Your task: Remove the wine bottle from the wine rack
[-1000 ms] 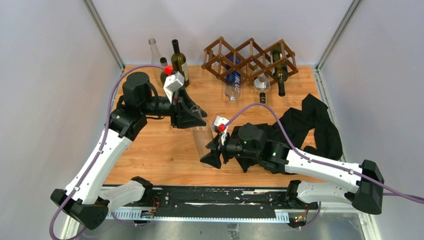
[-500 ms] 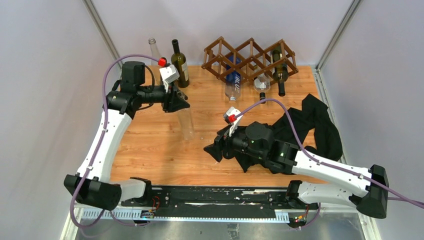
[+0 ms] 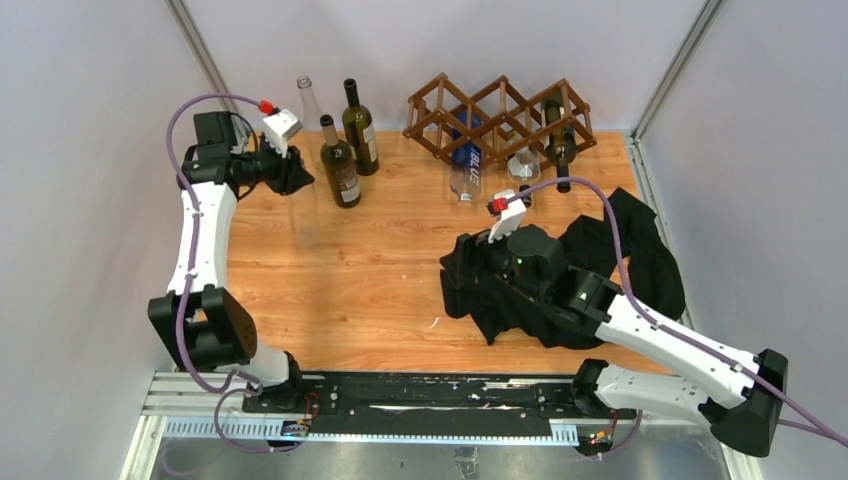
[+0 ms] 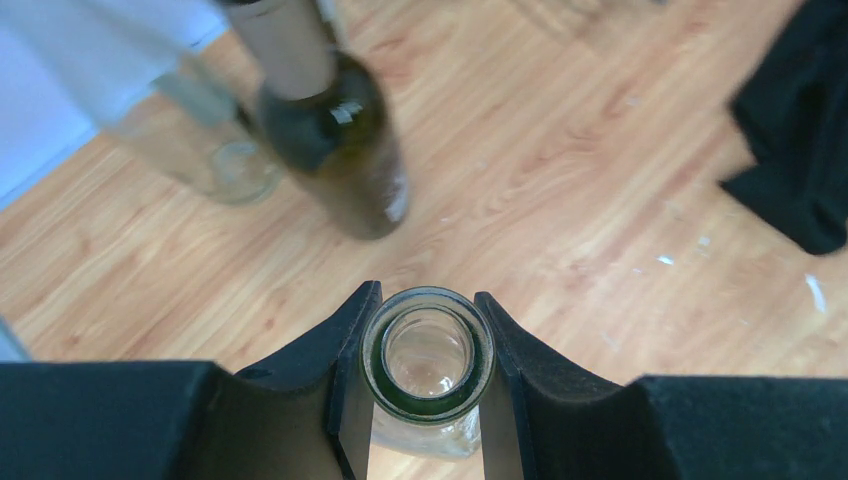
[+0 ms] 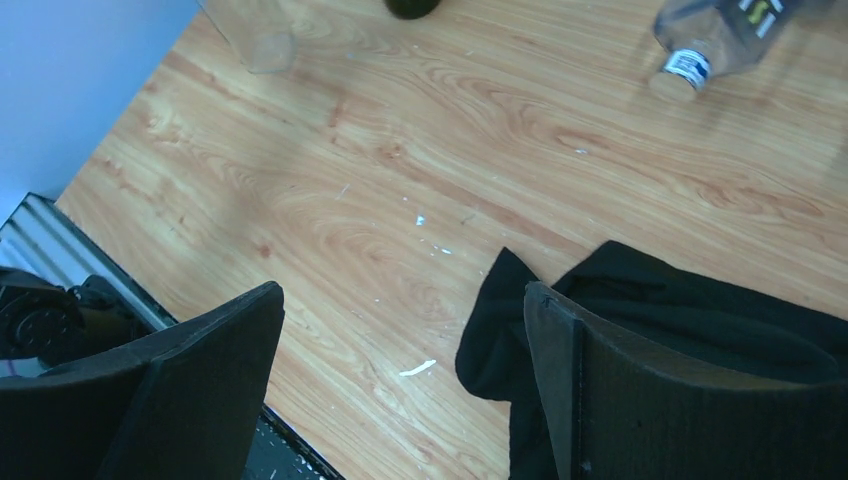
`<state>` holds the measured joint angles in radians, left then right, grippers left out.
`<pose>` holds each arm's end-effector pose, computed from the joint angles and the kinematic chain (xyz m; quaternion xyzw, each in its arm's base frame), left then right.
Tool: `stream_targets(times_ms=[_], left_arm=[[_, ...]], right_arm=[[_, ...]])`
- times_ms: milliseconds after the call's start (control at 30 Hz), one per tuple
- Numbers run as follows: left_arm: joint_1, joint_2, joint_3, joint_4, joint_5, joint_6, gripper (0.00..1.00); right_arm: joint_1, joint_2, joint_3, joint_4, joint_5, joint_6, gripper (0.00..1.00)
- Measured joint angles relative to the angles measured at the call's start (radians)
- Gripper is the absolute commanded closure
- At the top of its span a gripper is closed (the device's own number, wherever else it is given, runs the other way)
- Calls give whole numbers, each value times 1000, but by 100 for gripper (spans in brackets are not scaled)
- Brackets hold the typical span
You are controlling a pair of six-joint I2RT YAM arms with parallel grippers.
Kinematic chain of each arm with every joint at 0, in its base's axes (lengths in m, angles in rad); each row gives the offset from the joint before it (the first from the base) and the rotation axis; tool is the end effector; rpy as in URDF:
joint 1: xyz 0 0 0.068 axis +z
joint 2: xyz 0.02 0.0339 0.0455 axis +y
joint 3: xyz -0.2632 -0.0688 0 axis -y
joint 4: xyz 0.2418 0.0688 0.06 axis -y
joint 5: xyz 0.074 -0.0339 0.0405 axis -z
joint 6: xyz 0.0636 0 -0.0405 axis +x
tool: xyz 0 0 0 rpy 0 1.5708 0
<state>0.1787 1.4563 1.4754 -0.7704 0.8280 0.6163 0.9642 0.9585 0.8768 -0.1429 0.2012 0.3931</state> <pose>0.3193 0.0101 0.3597 0.3387 0.7849 -0.1990 0.4791 0.1515 0.1961 0.3386 -0.1591 0.7641 0.3282 0.5321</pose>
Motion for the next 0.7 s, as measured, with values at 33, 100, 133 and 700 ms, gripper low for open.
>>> stream_targets(times_ms=[33, 100, 133, 700], left_arm=[[18, 14, 0, 23, -8, -9, 100], [50, 45, 0, 94, -38, -37, 100], [60, 57, -1, 137, -59, -54, 100], [69, 215, -83, 769, -292, -394, 100]], right_arm=[[-3, -3, 0, -9, 13, 7, 7], [-7, -15, 1, -37, 46, 23, 7], [-9, -22, 1, -51, 67, 31, 7], [-121, -80, 26, -229, 248, 150, 5]])
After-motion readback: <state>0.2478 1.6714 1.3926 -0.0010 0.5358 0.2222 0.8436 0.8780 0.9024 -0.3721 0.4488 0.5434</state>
